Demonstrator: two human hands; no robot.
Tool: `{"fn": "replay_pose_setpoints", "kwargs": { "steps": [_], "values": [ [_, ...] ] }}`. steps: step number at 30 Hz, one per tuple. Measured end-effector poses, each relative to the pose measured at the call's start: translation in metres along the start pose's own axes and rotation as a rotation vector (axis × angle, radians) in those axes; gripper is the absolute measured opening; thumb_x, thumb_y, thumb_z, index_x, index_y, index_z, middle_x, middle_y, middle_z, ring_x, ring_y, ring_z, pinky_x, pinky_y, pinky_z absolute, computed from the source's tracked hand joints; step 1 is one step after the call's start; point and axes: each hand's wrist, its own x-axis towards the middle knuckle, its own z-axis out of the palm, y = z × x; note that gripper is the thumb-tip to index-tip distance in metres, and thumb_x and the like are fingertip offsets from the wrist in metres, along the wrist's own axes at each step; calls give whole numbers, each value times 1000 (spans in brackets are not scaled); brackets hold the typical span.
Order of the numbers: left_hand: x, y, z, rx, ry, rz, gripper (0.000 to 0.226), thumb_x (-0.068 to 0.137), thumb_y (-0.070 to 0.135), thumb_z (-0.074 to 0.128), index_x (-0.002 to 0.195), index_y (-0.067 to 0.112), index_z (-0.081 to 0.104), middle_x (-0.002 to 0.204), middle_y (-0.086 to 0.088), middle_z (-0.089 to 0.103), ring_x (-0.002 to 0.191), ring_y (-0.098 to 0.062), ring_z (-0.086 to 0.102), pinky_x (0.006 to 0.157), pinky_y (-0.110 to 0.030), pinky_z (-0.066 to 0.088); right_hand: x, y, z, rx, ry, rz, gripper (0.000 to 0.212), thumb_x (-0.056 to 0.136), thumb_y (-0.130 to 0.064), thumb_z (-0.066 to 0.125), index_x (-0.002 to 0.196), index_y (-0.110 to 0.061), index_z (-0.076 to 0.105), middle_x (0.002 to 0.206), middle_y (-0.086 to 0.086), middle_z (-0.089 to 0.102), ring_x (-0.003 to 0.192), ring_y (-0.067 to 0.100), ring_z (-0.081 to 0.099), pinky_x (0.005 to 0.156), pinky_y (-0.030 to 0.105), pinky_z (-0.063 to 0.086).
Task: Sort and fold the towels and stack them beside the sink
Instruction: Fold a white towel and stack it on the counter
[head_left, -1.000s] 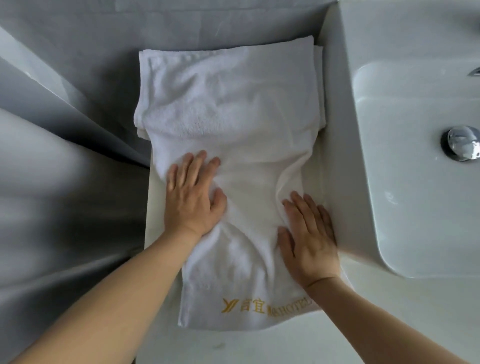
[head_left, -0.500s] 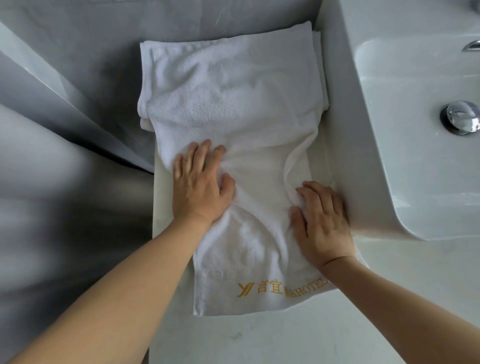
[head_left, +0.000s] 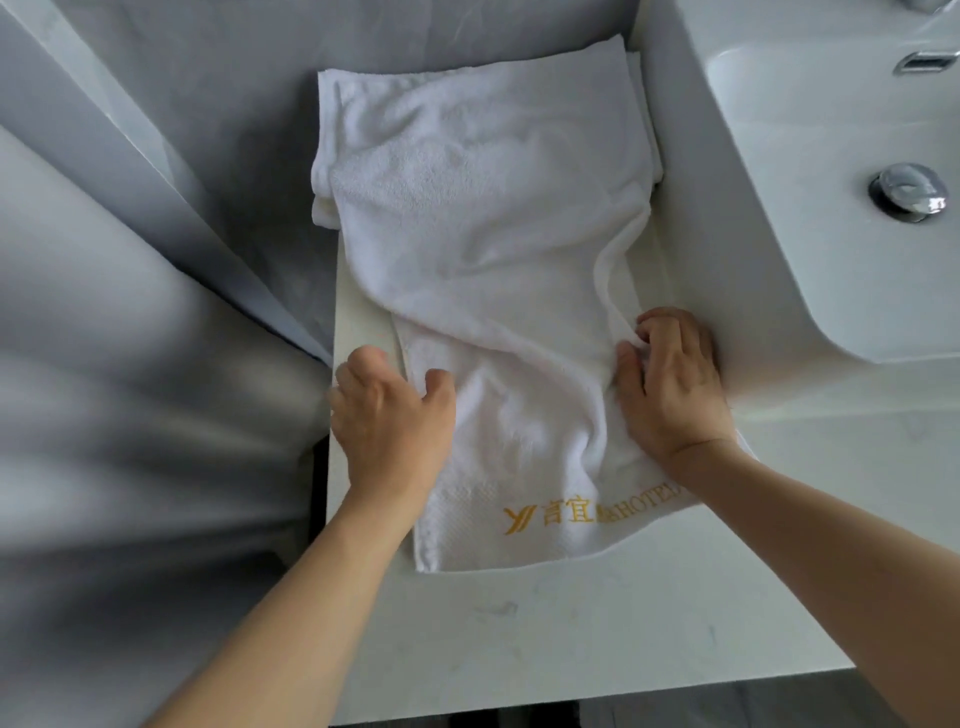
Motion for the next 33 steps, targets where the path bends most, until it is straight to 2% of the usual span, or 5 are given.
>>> {"fn": "replay_pose_setpoints", "kwargs": {
  "steps": [10, 14, 23, 29, 33],
  "values": [
    [-23, -11, -28, -162, -184, -110, 15, 93, 19, 37, 96, 6, 44, 90, -11, 53, 72, -30, 50, 58, -33, 37, -32, -41, -24, 220, -21, 390, 10, 101, -24, 40, 102, -14, 38, 89, 10, 52, 82, 37, 47, 64, 37, 25],
    [-36, -34, -55, -38, -155, -117, 17, 101, 17, 33, 110, 4, 39, 92, -8, 49, 81, -32, 52, 72, -38, 43, -45, -39, -42, 264, -85, 548, 8, 100, -15, 38, 105, -10, 38, 104, 27, 57, 89, 41, 50, 65, 34, 23],
    [-58, -64, -59, 153, -177, -51, 10, 96, 9, 38, 102, 7, 31, 78, -4, 46, 63, -21, 48, 55, -34, 33, -67, -16, -63, -222, -350, 333, 34, 100, -13, 37, 132, -11, 26, 104, 27, 60, 92, 45, 60, 69, 40, 36],
    [-76, -69, -43, 538, 18, 477, 45, 82, 29, 59, 119, 6, 47, 129, -19, 47, 109, -40, 47, 85, -49, 45, -99, -29, -72, 66, -313, 479, 56, 101, -30, 40, 148, -21, 12, 97, 29, 62, 86, 45, 60, 70, 41, 39],
    [-96, -79, -19, 608, -305, 674, 69, 94, 55, 18, 155, 23, 20, 165, -8, 7, 152, -32, 4, 120, -60, 5, -115, -16, -70, -111, -414, 341, 54, 103, -32, 34, 150, -25, 8, 94, 20, 62, 80, 39, 59, 68, 41, 39]
  ]
}}
